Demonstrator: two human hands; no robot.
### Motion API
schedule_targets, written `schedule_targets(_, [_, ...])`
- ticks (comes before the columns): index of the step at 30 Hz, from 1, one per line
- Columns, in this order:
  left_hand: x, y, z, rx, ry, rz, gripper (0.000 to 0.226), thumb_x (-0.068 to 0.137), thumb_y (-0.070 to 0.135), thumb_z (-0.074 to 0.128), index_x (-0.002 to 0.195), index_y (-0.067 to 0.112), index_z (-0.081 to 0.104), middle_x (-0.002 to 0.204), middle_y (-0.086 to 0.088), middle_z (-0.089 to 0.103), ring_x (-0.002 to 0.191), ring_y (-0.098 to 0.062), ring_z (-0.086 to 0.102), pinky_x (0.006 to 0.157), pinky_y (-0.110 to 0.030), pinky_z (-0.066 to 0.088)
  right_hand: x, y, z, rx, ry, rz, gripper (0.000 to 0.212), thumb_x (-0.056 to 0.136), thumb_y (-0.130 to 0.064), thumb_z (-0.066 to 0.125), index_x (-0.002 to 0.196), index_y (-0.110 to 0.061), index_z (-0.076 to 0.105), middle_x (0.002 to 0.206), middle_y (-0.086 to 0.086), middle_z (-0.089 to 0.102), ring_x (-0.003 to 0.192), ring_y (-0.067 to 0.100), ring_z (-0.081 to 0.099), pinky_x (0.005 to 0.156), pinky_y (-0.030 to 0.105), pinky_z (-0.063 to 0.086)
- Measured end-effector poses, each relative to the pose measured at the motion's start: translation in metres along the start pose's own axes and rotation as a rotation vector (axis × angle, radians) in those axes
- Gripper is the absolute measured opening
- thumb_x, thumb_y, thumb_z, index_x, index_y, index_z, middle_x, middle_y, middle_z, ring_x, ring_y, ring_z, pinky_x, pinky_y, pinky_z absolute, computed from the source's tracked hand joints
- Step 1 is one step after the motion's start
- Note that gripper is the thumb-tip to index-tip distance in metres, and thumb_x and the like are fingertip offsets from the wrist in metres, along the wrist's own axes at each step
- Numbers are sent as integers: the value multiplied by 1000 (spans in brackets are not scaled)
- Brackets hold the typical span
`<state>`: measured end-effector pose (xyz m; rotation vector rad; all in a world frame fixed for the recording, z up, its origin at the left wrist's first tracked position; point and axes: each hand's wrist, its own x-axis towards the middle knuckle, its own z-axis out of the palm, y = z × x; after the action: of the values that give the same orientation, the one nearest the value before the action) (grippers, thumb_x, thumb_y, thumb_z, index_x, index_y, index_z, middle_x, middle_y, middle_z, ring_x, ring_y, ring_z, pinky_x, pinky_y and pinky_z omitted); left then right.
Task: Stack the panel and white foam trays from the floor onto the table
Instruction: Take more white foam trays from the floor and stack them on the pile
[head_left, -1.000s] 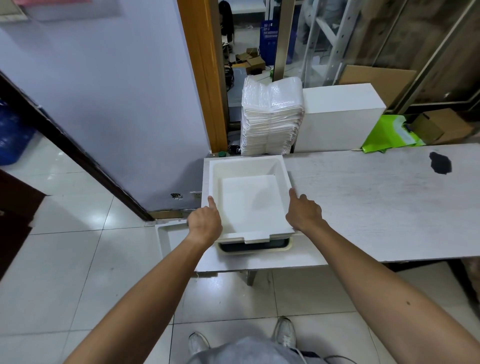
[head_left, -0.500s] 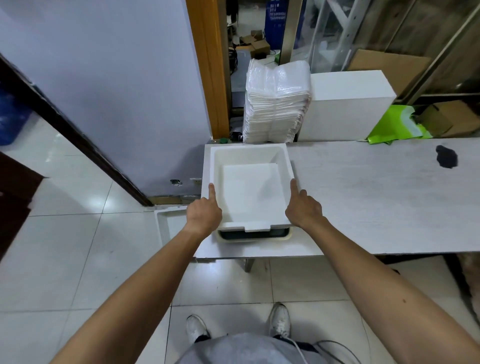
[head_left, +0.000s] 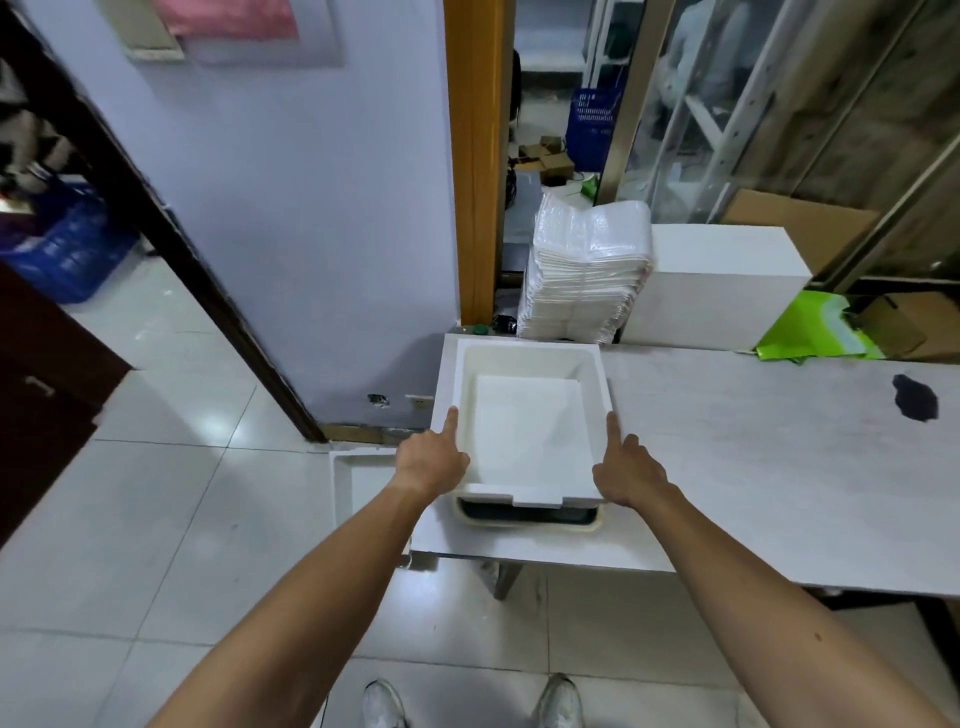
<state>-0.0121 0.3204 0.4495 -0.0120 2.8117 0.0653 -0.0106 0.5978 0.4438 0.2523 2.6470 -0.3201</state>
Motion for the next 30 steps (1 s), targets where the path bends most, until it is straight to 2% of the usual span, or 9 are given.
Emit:
schedule_targets(2, [1, -6, -6, -59, -15, 7, 67, 98, 38, 37, 157, 20, 12, 105, -16, 68, 94, -36, 65, 78, -42, 51, -3, -6, -4, -55, 57, -9, 76, 97, -27, 41, 159, -16, -2, 151, 15, 30, 131, 32, 38, 103, 42, 37])
schedule_targets(5, [-1, -18, -13, -99, 10, -17, 55, 99, 42, 39, 146, 15, 36, 117, -17, 67, 106, -38, 63, 85, -43, 50, -8, -17, -4, -100, 154, -40, 64, 96, -25, 41, 154, -8, 18, 147, 14, 34, 129, 30, 38, 104, 39, 35])
schedule_targets(8, [-6, -30, -19, -153, 32, -47, 44, 96, 39, 43, 130, 12, 53, 119, -16, 66, 108, -36, 61, 85, -42, 49, -12, -31, -1, -132, 236, -98, 57, 97, -26, 42, 148, -6, 29, 144, 15, 38, 126, 30, 41, 103, 39, 35])
schedule_targets(10, [-10, -38, -22, -180, 54, -54, 38, 93, 36, 45, 122, 15, 59, 114, -14, 68, 103, -34, 63, 80, -39, 49, -14, -41, 1, -152, 278, -155, 55, 97, -26, 43, 147, -5, 32, 144, 15, 39, 127, 30, 41, 104, 39, 34])
schedule_targets(13, [-17, -52, -25, -186, 79, -74, 34, 91, 34, 45, 116, 18, 63, 109, -12, 70, 96, -33, 65, 74, -37, 47, -17, -61, 2, -153, 292, -235, 56, 99, -28, 43, 148, -5, 32, 145, 15, 39, 128, 30, 41, 106, 39, 33])
schedule_targets(17, [-30, -75, -27, -178, 110, -127, 39, 93, 31, 48, 125, 12, 60, 116, -16, 68, 105, -37, 63, 85, -41, 50, -20, -91, 3, -168, 309, -343, 55, 99, -28, 44, 148, -6, 33, 144, 16, 40, 128, 32, 41, 103, 41, 34])
schedule_targets(22, [-44, -113, -23, -240, 104, -191, 35, 89, 33, 47, 110, 13, 67, 108, -15, 71, 96, -35, 65, 80, -39, 52, -23, -128, 5, -195, 275, -453, 54, 99, -28, 42, 151, -12, 33, 145, 16, 40, 131, 33, 40, 106, 43, 33])
schedule_targets(27, [-61, -154, -18, -395, 4, -175, 39, 93, 29, 47, 125, 20, 67, 125, -10, 67, 108, -32, 62, 93, -38, 51, -25, -168, 13, -220, 255, -530, 53, 99, -29, 43, 150, -15, 36, 143, 18, 43, 130, 34, 42, 105, 45, 34])
schedule_targets(30, [-72, -173, -15, -464, -6, -205, 38, 96, 28, 50, 131, 18, 62, 134, -9, 62, 115, -31, 60, 97, -37, 48, -27, -192, 23, -243, 216, -564, 52, 99, -29, 42, 149, -15, 36, 142, 20, 44, 128, 36, 44, 105, 47, 36])
